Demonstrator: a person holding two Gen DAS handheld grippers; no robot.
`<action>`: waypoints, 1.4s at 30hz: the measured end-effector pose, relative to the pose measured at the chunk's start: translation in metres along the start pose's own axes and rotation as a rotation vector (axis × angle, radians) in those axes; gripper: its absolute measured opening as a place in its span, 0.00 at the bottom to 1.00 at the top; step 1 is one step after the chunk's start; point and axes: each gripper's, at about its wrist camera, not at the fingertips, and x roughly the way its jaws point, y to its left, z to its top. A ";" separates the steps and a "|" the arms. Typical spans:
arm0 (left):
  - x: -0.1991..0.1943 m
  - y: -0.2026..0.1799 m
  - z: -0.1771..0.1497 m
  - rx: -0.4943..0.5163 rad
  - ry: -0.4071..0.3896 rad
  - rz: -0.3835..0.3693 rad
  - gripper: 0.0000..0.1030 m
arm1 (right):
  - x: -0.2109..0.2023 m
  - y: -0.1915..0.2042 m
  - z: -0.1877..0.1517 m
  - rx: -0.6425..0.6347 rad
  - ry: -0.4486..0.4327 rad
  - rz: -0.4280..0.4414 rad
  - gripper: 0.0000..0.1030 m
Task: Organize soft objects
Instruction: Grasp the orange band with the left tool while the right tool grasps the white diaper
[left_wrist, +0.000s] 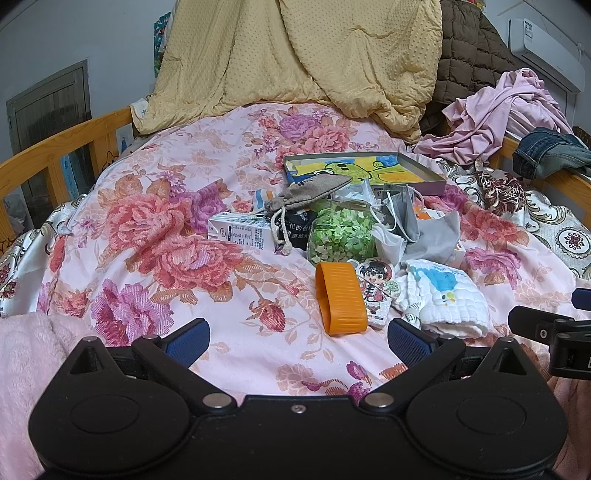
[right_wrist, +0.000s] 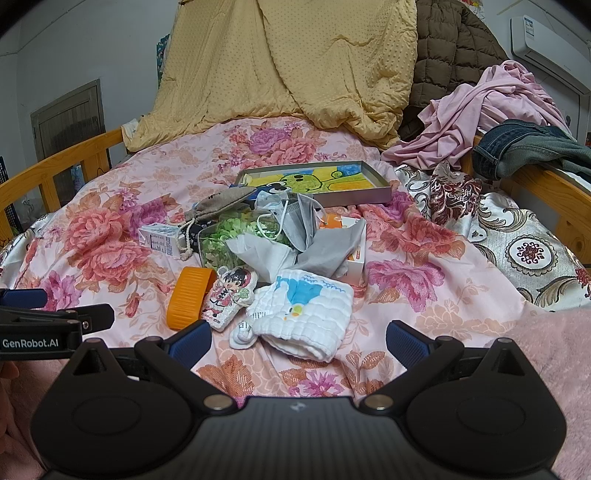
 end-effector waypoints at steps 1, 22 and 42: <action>0.000 0.000 0.000 0.000 0.000 0.000 0.99 | 0.000 0.000 0.000 0.000 0.000 0.000 0.99; 0.030 0.002 0.001 -0.008 0.149 -0.105 0.99 | 0.010 -0.006 0.009 0.026 0.111 0.058 0.99; 0.097 -0.010 0.061 0.219 0.289 -0.190 0.99 | 0.092 -0.015 0.059 -0.018 0.355 0.149 1.00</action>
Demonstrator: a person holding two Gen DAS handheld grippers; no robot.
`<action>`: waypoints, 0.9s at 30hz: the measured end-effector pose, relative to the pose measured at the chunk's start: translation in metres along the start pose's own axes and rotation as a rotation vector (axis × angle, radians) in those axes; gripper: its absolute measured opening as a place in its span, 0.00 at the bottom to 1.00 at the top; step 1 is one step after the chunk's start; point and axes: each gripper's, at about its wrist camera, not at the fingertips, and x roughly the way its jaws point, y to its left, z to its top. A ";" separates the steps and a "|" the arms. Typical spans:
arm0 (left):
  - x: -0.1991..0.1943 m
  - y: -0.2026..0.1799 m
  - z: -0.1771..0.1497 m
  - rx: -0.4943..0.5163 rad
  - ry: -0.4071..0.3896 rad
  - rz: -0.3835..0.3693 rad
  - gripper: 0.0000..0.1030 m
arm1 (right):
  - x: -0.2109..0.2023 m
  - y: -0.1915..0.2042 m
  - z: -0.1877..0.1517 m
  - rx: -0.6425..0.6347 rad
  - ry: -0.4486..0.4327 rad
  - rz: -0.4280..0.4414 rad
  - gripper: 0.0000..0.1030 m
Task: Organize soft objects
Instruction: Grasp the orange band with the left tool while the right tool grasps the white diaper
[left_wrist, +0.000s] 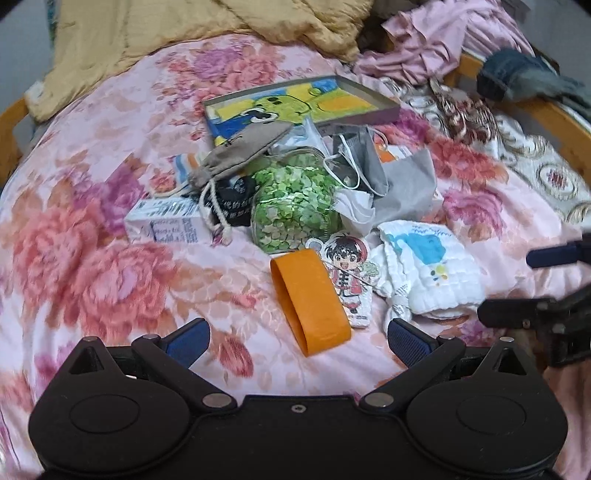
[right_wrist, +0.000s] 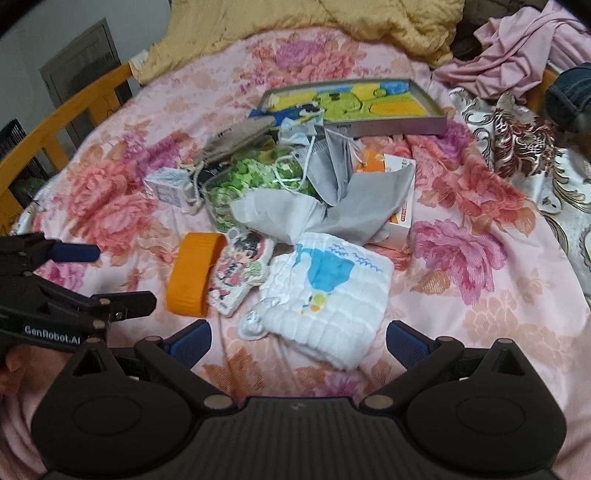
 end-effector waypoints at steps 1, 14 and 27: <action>0.005 -0.001 0.004 0.029 0.005 0.013 0.99 | 0.004 -0.001 0.005 -0.006 0.004 -0.007 1.00; 0.063 0.015 0.013 -0.047 0.139 -0.081 0.99 | 0.067 -0.025 0.033 0.047 0.119 0.006 1.00; 0.084 0.001 0.009 0.023 0.150 -0.114 0.76 | 0.107 -0.030 0.030 0.096 0.206 0.013 0.95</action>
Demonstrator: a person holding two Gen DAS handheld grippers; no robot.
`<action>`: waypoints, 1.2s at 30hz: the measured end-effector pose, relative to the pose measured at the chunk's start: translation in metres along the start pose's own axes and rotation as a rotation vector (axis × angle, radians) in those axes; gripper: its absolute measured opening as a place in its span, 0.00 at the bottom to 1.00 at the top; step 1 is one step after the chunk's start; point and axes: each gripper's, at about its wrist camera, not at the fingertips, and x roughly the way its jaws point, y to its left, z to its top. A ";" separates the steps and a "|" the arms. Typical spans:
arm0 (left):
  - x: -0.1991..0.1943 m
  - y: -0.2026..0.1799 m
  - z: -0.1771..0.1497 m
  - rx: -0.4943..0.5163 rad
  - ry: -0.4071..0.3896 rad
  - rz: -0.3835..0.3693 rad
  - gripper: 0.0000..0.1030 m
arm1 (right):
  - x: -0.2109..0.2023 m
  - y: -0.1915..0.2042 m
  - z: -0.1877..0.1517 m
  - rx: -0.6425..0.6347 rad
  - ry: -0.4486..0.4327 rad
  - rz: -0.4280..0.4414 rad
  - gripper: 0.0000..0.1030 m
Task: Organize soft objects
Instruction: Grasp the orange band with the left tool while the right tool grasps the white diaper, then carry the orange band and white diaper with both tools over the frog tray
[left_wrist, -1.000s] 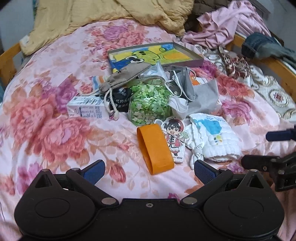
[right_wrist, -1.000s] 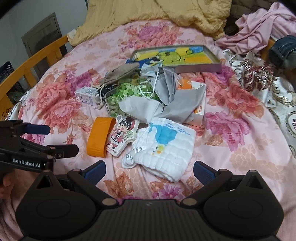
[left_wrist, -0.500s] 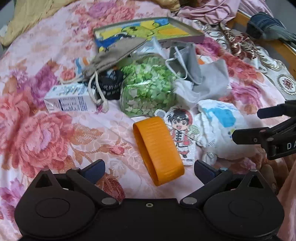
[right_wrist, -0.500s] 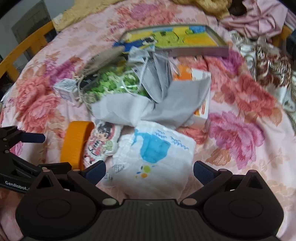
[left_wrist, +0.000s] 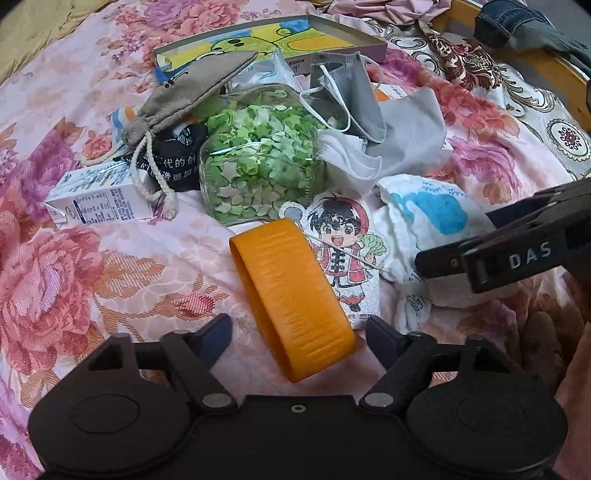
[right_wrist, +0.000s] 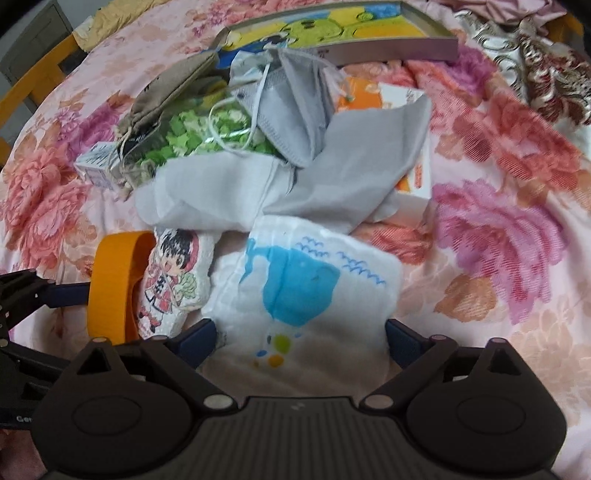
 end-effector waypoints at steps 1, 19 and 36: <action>0.000 0.001 0.000 -0.008 -0.004 0.001 0.76 | 0.001 0.000 0.000 0.002 0.002 0.006 0.95; -0.015 0.009 -0.003 -0.085 -0.064 -0.001 0.46 | -0.007 -0.010 -0.003 0.058 -0.052 0.016 0.44; -0.042 0.003 -0.006 -0.049 -0.232 0.068 0.38 | -0.035 -0.006 -0.010 0.057 -0.188 0.125 0.16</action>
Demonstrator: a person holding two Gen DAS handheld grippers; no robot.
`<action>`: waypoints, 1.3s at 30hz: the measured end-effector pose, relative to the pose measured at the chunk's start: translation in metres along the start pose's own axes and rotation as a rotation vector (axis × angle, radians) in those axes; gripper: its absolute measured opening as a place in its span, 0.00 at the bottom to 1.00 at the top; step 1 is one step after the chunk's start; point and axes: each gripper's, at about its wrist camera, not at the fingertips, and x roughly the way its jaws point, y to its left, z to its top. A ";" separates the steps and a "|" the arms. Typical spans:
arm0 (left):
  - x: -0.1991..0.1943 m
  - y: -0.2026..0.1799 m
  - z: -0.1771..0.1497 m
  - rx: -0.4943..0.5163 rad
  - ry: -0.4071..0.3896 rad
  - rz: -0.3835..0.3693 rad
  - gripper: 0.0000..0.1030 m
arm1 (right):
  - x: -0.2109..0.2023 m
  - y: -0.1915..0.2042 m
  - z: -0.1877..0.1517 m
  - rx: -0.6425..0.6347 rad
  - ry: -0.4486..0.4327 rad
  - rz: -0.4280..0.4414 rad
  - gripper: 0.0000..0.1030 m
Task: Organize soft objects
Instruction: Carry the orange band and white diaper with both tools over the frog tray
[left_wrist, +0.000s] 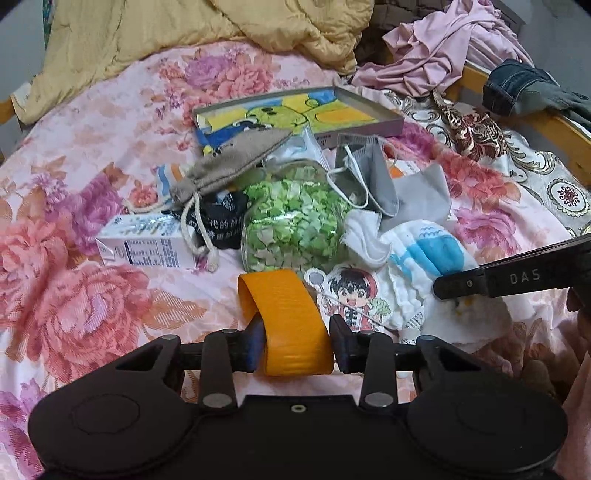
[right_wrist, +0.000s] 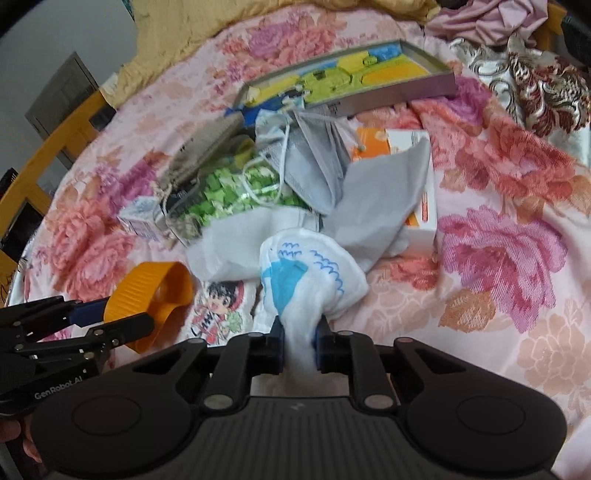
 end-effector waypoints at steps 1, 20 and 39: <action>-0.001 0.000 0.000 0.002 -0.011 0.006 0.38 | -0.003 0.000 0.000 -0.001 -0.016 0.004 0.16; -0.026 -0.008 0.004 0.063 -0.168 0.017 0.33 | -0.054 0.010 0.003 -0.055 -0.304 0.066 0.15; -0.025 -0.004 0.083 0.132 -0.323 0.015 0.33 | -0.055 0.018 0.077 -0.150 -0.467 0.075 0.16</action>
